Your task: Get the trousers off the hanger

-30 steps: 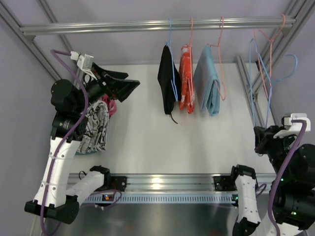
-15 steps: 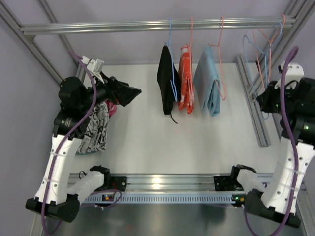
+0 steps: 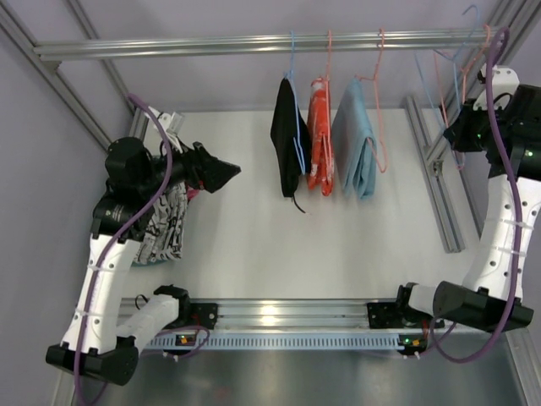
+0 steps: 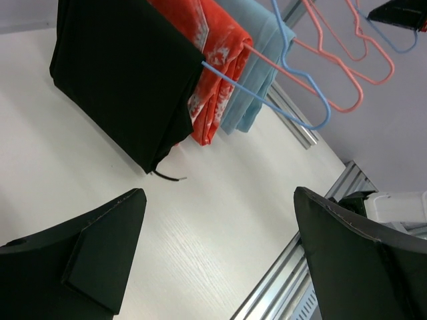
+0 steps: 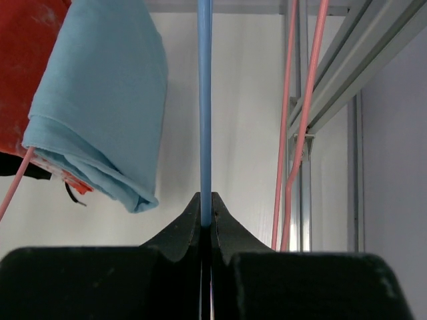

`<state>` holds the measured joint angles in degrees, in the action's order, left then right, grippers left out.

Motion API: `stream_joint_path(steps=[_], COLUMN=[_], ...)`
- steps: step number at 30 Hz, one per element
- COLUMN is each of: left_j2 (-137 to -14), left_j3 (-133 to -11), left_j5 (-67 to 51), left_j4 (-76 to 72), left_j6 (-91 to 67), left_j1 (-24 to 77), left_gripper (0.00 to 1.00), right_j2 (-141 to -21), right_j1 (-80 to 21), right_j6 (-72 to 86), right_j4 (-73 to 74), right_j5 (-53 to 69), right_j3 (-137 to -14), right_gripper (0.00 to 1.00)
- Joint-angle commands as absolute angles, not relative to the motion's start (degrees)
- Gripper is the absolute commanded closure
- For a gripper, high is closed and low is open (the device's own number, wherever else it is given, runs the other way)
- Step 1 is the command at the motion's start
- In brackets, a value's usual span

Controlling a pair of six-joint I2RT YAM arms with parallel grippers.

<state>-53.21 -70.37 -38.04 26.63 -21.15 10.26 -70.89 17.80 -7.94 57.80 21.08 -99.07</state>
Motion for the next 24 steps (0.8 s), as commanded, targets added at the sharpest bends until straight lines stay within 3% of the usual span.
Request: stream_joint_path(steps=[1,16,19,20,22,24], left_j2=[-54.1,-55.9,-56.9,-57.2,-58.7,-61.1], left_j3=[-70.2,-68.8,-69.2,-69.7,-70.5,-72.7], left_j5=[-38.0,-37.1,-36.9,-36.5,-34.5,-32.8], left_j4=[30.1,42.1,44.0,44.6,46.9,49.1], left_j6=[-18.9,-13.8,-13.1,-12.8,-12.3,-10.6], left_j1=[9.6,6.2,5.4,5.3,5.2,5.1], left_gripper=[0.01,0.01,0.01,0.01,0.01,0.01], right_j2=[-73.5,-68.1,-66.5,-66.0,-65.0,-63.7], right_j1=[18.5,18.6,18.5,18.5,18.5,18.5], right_j6=[-9.8,-13.2,-13.2,-13.1,-12.9,-12.9], right_j4=[53.2,48.6,48.8,49.4,50.5,52.6], right_j5=[22.9,23.6,24.0,24.0,24.4,24.9], right_j3=[-100.5,-85.8,-84.3,-84.2,-84.8,-86.1], right_gripper=[1.0,1.0,0.93,0.84,0.76,0.52])
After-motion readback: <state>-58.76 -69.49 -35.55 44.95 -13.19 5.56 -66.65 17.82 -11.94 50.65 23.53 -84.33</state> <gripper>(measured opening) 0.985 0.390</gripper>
